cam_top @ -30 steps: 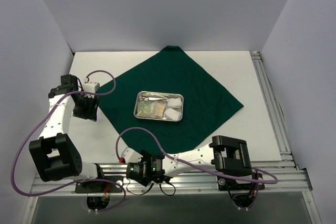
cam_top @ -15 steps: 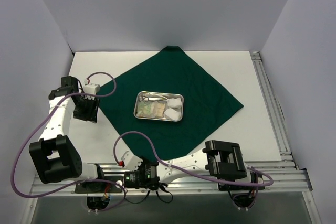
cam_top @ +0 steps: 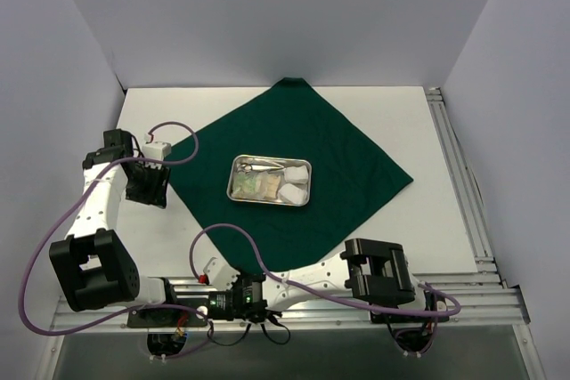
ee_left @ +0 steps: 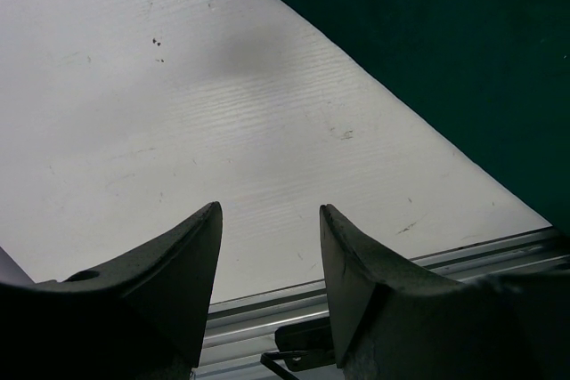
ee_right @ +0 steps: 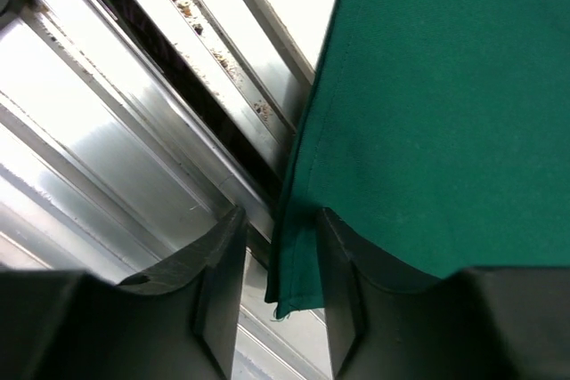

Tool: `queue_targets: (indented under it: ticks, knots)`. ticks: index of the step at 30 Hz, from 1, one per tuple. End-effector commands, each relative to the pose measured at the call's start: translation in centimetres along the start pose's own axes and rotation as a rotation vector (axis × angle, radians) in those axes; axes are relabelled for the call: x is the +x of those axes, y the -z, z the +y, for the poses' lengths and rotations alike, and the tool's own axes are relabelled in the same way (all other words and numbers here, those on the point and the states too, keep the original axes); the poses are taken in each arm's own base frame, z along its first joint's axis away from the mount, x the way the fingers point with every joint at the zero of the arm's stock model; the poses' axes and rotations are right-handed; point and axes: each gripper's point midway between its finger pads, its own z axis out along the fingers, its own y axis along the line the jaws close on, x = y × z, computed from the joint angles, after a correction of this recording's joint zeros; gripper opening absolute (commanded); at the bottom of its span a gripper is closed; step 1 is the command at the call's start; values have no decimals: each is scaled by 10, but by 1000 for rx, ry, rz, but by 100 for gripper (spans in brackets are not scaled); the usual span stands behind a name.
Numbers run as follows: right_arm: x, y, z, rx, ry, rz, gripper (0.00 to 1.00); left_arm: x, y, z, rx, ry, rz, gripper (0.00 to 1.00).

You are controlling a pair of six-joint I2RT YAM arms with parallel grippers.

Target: Prepare the surgical pack

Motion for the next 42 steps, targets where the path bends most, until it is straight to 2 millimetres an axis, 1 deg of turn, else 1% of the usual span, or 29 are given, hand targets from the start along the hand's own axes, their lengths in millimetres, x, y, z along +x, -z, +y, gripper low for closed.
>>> queue_targets:
  ticks: [1,4,6,8,9,11,12,13,17,18,20,24,29,31,32,34,36,38,39,40,42]
  knots:
    - [-1,-19,-81,284,50,20,31,-11,8,-3,19,-18,-58,57]
    - [-5,-22,-78,257,45,14,25,-11,8,-3,20,-21,-57,57]
    - [-7,-21,-77,250,39,10,18,-10,8,-2,17,-22,-56,57]
    - [-7,-20,-79,254,44,11,13,-10,8,-2,15,-27,-55,57]
    - [-8,-19,-79,252,42,9,10,-10,8,-2,16,-28,-55,57]
    - [-11,-15,-80,244,42,4,7,-10,8,-2,18,-27,-56,57]
    - [-11,-13,-80,238,38,2,3,-10,7,-3,19,-28,-55,57]
    - [-15,-8,-80,227,26,-11,3,-11,7,-3,21,-28,-55,57]
    - [-21,0,-81,212,11,-30,8,-12,6,-2,22,-28,-56,57]
    - [-21,1,-82,210,13,-30,11,-12,6,-3,24,-28,-55,57]
    - [-19,-1,-81,209,17,-23,17,-12,5,-3,25,-28,-54,57]
    - [-15,-5,-75,194,28,-5,23,-12,5,-3,26,-28,-56,57]
    - [-29,7,-58,156,25,-45,31,-11,5,-1,17,-32,-52,57]
    - [-33,16,-48,123,32,-65,35,-11,5,-1,15,-31,-52,57]
    - [-34,18,-40,91,39,-71,38,-11,5,-1,15,-31,-52,57]
    - [-34,22,-30,59,47,-79,39,-11,5,0,14,-32,-54,57]
    - [-33,21,-23,35,50,-80,40,-12,5,-1,17,-33,-57,57]
    - [-31,15,-22,47,58,-71,40,-12,5,-1,17,-32,-55,57]
    - [-31,13,-25,70,63,-69,40,-12,5,-1,18,-32,-57,57]
    - [-27,8,-26,88,76,-52,40,-12,5,-1,17,-30,-56,57]
    - [-25,3,-25,103,88,-45,42,-11,5,-2,19,-32,-56,57]
